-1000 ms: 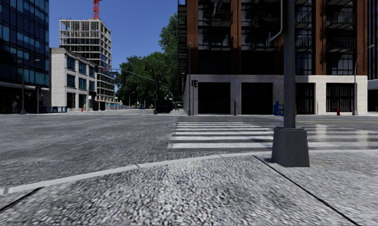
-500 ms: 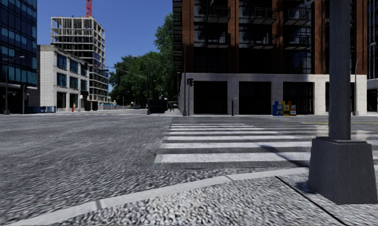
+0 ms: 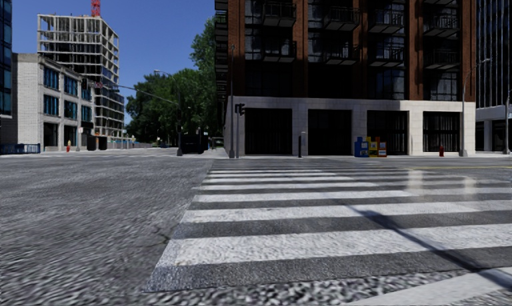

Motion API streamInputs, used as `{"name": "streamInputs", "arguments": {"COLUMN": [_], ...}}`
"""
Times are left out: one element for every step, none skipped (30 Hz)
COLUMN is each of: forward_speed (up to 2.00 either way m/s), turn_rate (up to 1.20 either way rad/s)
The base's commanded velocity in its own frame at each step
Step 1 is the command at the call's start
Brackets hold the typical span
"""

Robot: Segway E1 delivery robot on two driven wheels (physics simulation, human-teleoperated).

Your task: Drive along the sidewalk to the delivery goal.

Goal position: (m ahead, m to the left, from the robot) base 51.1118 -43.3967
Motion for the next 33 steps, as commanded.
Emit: {"name": "streamInputs", "arguments": {"forward_speed": [2.00,2.00,2.00,2.00,2.00,1.93,1.83,1.68,1.60,1.60,1.57,1.55,1.53,1.52,1.52,1.52,1.52,1.52,1.52,1.52,1.52,1.52,1.52,1.52,1.52,1.52,1.52,1.52,1.52,1.52,1.52,1.52,1.52], "turn_rate": [-0.39,-0.39,-0.39,-0.39,-0.39,-0.39,-0.37,-0.32,-0.29,-0.29,-0.26,-0.23,-0.22,-0.18,-0.16,-0.16,-0.13,-0.09,-0.06,0.00,0.00,0.00,0.00,0.00,0.00,0.00,0.00,0.00,0.00,0.00,0.00,0.00,0.00]}}
